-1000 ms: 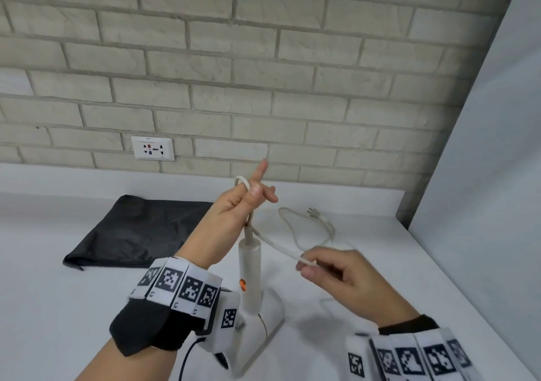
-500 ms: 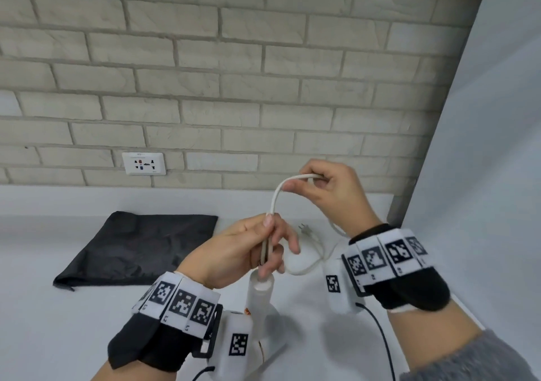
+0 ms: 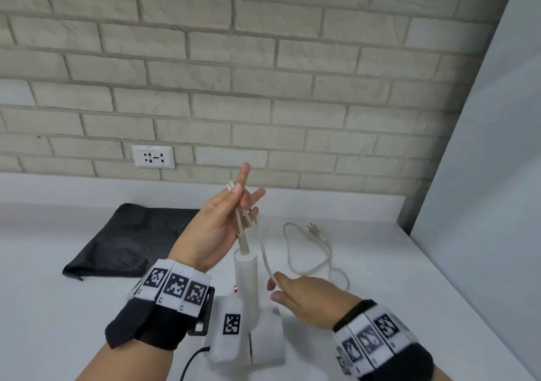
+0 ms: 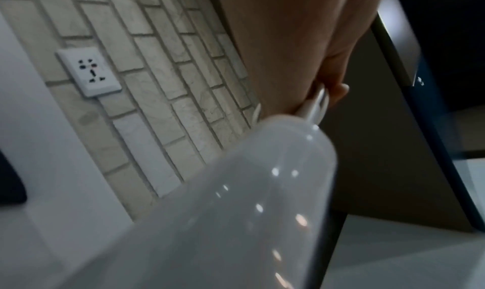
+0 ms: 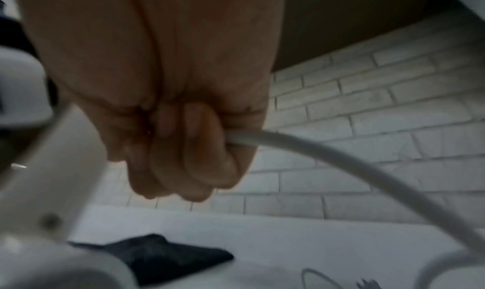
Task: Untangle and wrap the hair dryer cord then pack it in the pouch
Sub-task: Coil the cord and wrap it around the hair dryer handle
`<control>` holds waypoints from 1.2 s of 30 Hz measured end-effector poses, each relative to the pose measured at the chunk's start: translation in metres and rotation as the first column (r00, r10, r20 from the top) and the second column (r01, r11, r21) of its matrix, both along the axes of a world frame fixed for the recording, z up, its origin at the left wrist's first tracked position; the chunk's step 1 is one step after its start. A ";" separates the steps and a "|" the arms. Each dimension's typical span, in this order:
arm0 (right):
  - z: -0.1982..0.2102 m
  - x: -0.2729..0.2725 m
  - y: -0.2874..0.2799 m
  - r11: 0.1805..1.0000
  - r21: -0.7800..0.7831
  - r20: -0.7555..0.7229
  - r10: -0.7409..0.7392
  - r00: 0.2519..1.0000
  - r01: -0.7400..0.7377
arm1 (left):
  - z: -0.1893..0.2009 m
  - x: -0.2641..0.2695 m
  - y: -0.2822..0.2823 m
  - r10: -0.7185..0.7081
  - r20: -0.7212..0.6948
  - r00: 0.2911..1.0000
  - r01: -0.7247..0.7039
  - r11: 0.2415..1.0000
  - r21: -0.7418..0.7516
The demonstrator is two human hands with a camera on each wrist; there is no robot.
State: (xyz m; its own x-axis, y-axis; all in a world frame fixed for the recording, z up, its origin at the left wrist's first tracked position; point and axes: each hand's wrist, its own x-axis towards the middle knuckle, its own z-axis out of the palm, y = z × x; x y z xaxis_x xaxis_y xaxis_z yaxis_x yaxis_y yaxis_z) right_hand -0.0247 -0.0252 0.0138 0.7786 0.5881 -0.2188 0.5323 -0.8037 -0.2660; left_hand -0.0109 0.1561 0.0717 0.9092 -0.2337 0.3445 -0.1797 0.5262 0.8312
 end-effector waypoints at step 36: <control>0.008 -0.010 0.002 0.996 0.088 -0.144 0.043 0.989 -0.030 | 0.007 -0.008 -0.008 0.022 -0.063 0.998 -0.011 0.986 0.164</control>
State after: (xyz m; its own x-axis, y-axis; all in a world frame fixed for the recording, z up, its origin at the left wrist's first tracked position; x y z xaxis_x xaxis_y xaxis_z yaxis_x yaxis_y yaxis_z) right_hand -0.0344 -0.0229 0.0218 0.7198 0.6370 -0.2760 0.5112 -0.7554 -0.4100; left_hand -0.0190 0.1480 0.0783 0.9325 -0.2667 0.2434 -0.1305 0.3797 0.9158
